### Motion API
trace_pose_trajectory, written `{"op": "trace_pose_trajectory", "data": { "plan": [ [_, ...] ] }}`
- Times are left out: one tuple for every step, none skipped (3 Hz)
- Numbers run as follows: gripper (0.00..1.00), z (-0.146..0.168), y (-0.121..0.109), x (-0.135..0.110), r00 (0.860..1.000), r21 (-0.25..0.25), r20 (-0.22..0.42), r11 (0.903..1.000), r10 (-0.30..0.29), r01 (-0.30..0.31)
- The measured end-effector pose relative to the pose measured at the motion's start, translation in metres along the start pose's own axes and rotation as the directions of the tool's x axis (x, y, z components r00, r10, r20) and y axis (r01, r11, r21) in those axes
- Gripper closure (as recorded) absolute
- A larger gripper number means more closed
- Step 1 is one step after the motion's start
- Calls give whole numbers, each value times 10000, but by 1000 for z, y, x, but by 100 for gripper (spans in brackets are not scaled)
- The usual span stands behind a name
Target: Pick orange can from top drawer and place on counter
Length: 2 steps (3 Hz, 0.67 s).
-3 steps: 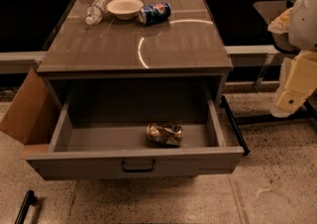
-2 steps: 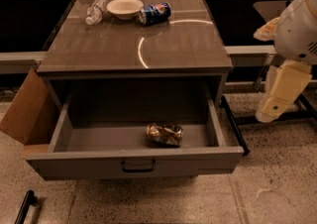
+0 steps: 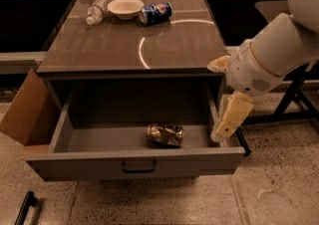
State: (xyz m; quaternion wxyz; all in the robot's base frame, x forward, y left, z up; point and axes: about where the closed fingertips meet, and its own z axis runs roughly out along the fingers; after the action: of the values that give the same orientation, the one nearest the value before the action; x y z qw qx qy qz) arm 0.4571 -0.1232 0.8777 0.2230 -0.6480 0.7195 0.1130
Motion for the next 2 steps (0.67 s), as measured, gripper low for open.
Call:
{"op": "trace_pose_trajectory", "data": {
  "plan": [
    [0,4,0,2,10000,-131,36,9999,48,-48],
    [0,27,-2,13,9992,-827,222,9961,318,-298]
  ]
}}
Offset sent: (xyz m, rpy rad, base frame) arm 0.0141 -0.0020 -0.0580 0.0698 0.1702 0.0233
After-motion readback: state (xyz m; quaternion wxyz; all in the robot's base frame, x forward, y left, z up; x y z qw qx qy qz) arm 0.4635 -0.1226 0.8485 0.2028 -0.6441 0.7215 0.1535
